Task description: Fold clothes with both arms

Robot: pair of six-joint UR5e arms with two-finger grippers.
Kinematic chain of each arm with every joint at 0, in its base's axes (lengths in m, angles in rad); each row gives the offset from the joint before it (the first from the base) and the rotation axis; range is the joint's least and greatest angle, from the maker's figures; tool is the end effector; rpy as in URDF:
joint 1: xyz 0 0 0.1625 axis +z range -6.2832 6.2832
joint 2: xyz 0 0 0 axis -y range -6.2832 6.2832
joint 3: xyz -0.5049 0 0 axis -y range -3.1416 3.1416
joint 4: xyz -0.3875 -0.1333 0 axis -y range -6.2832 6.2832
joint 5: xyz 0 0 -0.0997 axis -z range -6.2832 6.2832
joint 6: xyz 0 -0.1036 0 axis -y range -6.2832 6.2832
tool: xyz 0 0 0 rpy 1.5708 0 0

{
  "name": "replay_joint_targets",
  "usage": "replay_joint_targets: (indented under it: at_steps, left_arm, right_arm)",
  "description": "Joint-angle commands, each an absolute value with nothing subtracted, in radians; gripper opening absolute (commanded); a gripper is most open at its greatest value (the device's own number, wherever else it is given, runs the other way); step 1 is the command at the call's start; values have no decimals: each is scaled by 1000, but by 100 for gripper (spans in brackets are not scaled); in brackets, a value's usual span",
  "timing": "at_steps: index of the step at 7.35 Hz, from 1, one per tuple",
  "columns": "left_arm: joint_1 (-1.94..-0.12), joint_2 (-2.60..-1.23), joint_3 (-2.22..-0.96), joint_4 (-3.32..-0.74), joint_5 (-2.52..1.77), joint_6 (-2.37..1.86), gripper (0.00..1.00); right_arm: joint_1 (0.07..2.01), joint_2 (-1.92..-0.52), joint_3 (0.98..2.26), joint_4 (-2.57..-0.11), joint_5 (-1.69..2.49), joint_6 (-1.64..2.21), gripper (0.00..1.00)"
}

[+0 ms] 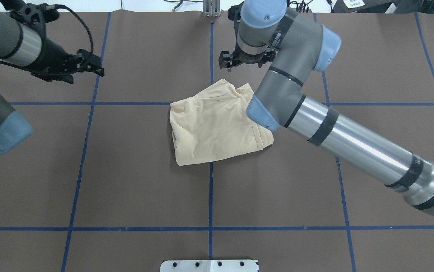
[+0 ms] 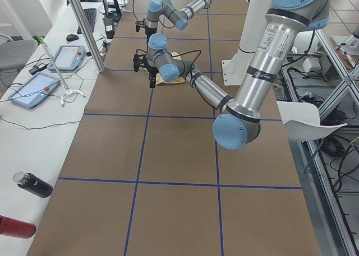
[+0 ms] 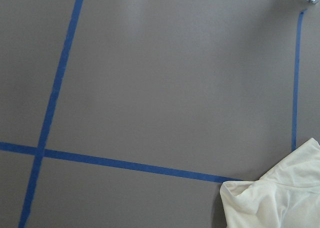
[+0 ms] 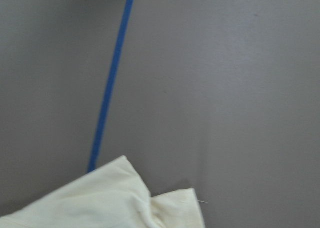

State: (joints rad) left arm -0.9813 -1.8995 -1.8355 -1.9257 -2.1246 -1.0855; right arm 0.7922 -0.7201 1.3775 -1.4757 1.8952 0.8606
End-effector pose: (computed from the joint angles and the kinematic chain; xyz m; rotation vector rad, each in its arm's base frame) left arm 0.2758 -0.5542 0.3941 0.2377 1.0265 -0.1869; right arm -0.5088 -0.6586 0.2622 0.2831 -0.7554 -0.0445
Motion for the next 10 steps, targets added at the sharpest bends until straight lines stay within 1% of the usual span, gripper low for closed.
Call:
replay_joint_targets:
  at_steps: [1,2,3,5,7,8,10]
  left_arm:
    - [-1095,-1784,-1864,-1931,-2117,-924,99]
    - [-1182,-1755,-1847,-1933,-2124,-846,99]
    - [-1256,-1709,-1844,-1937,-2126,-683,99]
    - [-1359,-1681,-1798,-1937,-2126,-360,99]
    - [-1452,-1643,-1732,-1937,-2129,-167,99]
    - [-1518,-1640,-1680,-1937,-2172,-137,99]
    - [-1529,-1646,-1594,-1969,-2253,-123,99]
  right_arm:
    - [965,-921,1575,-1580,2067,691,100]
    - [1044,-1022,1659,-1606,2116,576,100]
    - [1104,-1108,1701,-1608,2126,460,100]
    - [1259,-1280,1717,-1595,2225,196,100]
    - [1389,-1383,1715,-1605,2241,-51,100]
    - [1420,-1435,1713,-1595,2241,-140,100]
    - [1436,-1474,1691,-1594,2227,-180,100]
